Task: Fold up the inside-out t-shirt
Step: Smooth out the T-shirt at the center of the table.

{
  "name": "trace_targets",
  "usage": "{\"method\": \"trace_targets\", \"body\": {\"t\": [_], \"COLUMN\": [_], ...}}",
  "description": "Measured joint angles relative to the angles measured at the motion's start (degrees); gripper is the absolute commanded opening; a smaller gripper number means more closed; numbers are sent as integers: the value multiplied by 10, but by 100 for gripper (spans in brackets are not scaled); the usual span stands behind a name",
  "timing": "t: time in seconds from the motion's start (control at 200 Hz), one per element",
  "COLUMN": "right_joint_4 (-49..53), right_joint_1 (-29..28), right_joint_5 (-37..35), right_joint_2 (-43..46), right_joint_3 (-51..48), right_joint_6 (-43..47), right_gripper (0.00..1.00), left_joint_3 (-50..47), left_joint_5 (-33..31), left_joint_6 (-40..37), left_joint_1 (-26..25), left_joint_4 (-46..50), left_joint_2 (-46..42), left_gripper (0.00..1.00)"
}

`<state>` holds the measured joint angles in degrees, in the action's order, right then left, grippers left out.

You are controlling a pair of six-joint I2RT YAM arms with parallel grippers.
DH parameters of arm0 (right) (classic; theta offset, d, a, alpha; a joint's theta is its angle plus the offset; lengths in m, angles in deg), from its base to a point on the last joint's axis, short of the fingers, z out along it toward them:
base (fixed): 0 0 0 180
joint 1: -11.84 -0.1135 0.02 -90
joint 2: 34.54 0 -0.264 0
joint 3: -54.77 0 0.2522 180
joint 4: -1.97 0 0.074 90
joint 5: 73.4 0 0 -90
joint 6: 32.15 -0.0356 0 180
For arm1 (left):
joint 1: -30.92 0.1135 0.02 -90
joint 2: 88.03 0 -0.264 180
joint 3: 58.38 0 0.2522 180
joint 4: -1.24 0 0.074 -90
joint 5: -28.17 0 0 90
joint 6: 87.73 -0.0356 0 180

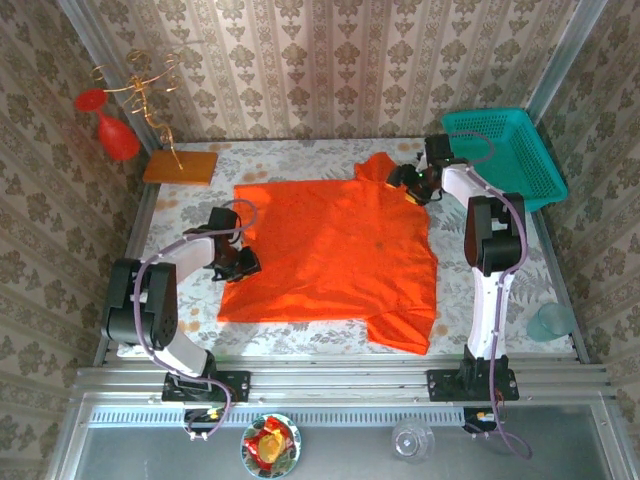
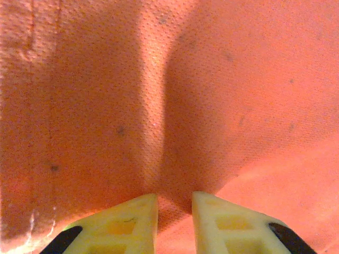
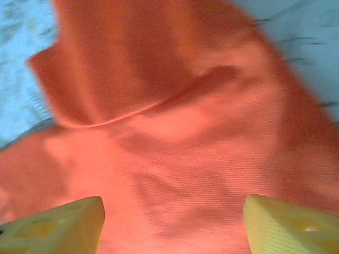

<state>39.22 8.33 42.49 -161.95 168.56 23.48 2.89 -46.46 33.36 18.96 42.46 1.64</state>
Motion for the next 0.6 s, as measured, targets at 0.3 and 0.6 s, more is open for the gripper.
{"method": "trace_targets", "body": {"t": [0.3, 0.6], "right_joint_4": [-54, -51], "right_joint_1": [-64, -60], "right_joint_5": [60, 43], "right_joint_2": [-87, -196], "right_joint_3": [127, 239], "right_joint_6": [-38, -68], "right_gripper": [69, 69], "left_joint_3": [0, -15], "left_joint_5": [-4, -4], "left_joint_6": [2, 2], "left_joint_1": [0, 0], "left_joint_4": [19, 36], "left_joint_2": [-35, -93], "left_gripper": [24, 25]}}
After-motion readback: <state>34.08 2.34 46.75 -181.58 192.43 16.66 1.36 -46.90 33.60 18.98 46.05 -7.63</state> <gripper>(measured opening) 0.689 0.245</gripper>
